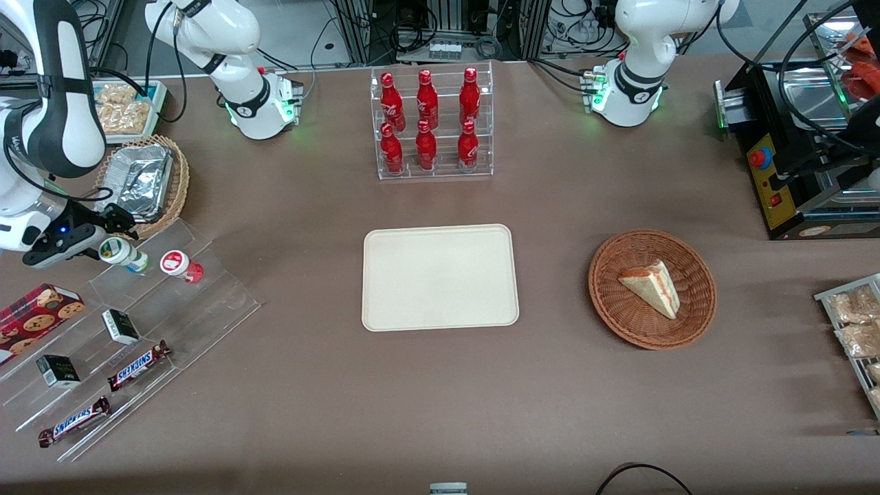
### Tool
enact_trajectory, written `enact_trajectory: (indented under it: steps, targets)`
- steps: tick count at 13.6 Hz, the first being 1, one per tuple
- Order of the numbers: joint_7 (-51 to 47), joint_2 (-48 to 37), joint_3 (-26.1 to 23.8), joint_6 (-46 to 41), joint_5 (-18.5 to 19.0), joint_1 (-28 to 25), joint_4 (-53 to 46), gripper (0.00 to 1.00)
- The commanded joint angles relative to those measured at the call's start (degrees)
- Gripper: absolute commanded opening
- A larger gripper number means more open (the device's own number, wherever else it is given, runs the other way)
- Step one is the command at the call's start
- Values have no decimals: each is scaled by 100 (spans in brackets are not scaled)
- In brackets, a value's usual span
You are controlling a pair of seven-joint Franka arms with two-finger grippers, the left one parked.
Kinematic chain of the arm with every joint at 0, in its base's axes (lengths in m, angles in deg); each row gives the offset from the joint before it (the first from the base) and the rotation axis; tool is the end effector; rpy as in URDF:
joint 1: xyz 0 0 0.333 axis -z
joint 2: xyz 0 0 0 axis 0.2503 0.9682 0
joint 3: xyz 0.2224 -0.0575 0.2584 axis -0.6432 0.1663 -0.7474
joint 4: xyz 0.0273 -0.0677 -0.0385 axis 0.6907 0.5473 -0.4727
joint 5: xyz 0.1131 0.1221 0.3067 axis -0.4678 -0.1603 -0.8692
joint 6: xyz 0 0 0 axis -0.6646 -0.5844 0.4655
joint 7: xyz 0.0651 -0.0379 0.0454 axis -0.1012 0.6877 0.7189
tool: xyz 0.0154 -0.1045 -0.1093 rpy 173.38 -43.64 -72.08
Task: Place green gum on tray
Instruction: 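Close the right gripper around the green-labelled gum bottle, then lift the gum bottle and carry it over the cream tray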
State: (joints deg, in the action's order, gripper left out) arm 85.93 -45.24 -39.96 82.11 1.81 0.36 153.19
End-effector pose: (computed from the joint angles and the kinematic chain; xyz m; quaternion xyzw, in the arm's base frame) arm 0.4439 -0.1631 0.3950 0.9657 0.2591 0.0161 0.0009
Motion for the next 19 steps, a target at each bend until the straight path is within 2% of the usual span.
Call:
enact_trajectory:
  steps: [1, 7, 10, 13, 16, 19]
  targets:
    - [64, -53, 6, 142, 30, 18, 79, 0]
    - [37, -97, -29, -121, 30, -44, -201, 0]
    - [-24, -1, -73, -1155, 21, -87, -1008, 0]
    - [-303, 166, -73, -1947, 4, -482, -1921, 0]
    - [-1295, 307, -73, -2757, 3, -1149, -2687, 0]
    - [-2542, 360, -73, -3004, -40, -1992, -2970, 0]
